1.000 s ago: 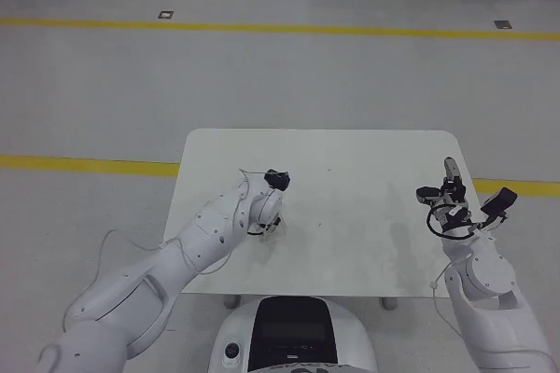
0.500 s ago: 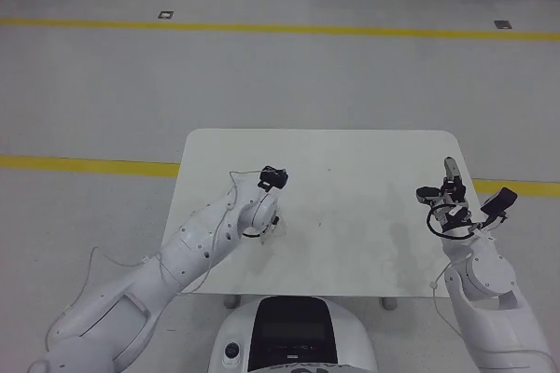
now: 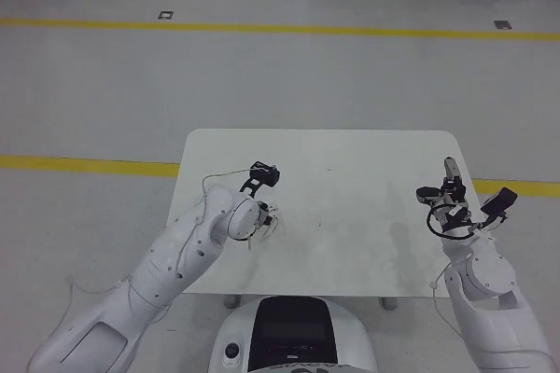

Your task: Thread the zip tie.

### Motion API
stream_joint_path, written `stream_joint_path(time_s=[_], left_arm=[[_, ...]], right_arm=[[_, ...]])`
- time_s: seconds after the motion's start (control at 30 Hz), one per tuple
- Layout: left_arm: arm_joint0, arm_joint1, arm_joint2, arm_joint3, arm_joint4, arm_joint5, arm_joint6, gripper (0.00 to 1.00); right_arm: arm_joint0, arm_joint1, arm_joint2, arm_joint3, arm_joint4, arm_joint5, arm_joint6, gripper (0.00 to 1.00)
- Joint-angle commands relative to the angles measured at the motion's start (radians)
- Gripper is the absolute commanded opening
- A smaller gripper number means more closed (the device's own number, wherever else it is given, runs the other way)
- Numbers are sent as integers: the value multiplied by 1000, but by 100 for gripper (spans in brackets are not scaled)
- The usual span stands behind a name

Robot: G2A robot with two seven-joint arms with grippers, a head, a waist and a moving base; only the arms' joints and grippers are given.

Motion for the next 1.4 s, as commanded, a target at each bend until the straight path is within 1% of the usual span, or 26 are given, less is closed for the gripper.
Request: stream_joint_path(time_s=[0.0,0.17,0.33,0.53,0.6,0.97,1.03,1.1,1.2,1.23,1.37], left_arm=[[17,7,-21,-22,-10,-17,-1,0],[47,22,-61,-58,-24,-51,-4,0],[72,32,-83,-95,-24,-65,-6,0],[95,42,-112,-132,-31,-79,-2,0],[107,47,-125,-150,-44,-94,2,0],[110,48,-130,-154,-47,-96,2,0],[118,49,-132,-145,-45,-102,38,0],[121,52,-145,-144,-52,-115,57,0],[134,61,-171,-163,-53,-152,71,0],[141,65,-183,-173,-57,-176,78,0],[173,79,-229,-196,-92,-234,94,0]], right_arm=[[0,0,0,0,0,0,0,100],[0,0,0,0,0,0,0,100],[0,0,0,0,0,0,0,100],[0,0,0,0,0,0,0,100],[0,0,0,0,0,0,0,100],[0,0,0,0,0,0,0,100],[0,0,0,0,0,0,0,100],[0,0,0,0,0,0,0,100],[0,0,0,0,0,0,0,100],[0,0,0,0,0,0,0,100],[0,0,0,0,0,0,0,100]])
